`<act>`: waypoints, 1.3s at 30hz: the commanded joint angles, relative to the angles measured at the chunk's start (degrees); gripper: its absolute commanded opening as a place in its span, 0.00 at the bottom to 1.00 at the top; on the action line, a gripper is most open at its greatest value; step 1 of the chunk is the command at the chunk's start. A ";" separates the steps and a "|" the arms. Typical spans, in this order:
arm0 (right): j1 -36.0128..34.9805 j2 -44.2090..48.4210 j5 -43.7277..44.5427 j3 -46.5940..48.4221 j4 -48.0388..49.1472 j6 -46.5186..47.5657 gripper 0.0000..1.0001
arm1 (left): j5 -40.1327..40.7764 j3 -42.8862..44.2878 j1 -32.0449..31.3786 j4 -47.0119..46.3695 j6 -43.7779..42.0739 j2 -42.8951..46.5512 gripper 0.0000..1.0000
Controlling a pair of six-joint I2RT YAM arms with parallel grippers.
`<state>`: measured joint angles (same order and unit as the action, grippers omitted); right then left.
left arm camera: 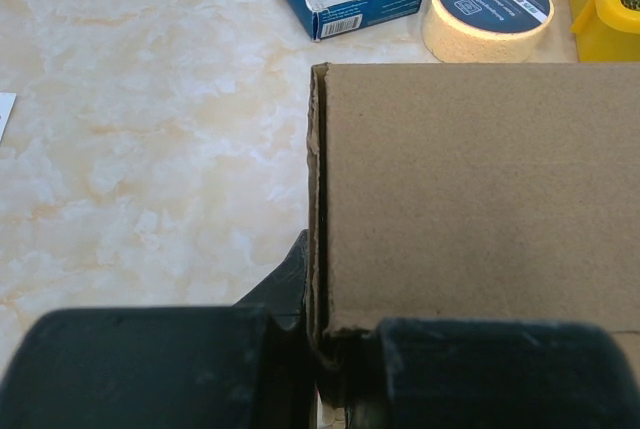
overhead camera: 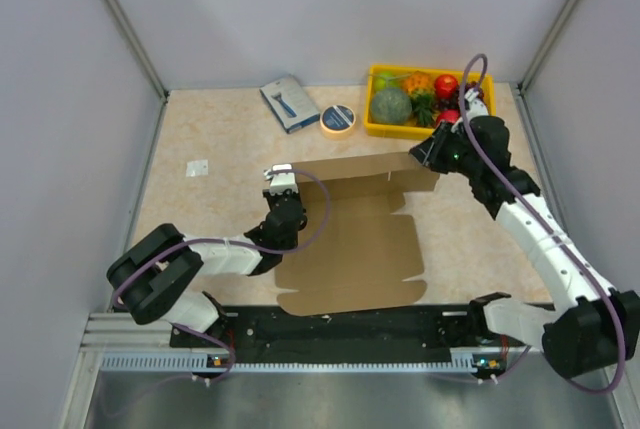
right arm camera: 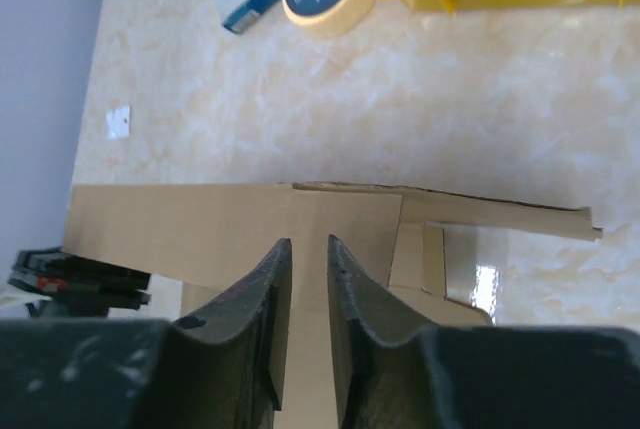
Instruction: Fold the paper box
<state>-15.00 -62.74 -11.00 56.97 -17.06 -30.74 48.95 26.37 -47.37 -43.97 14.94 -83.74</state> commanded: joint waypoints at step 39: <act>16.85 -3.62 -27.22 -22.42 32.42 29.25 0.57 | -6.85 -5.63 0.62 2.66 0.09 4.56 0.00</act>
<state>1.58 -66.54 -29.58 35.27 3.33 -4.89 44.80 22.41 -47.07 -44.36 15.05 -79.29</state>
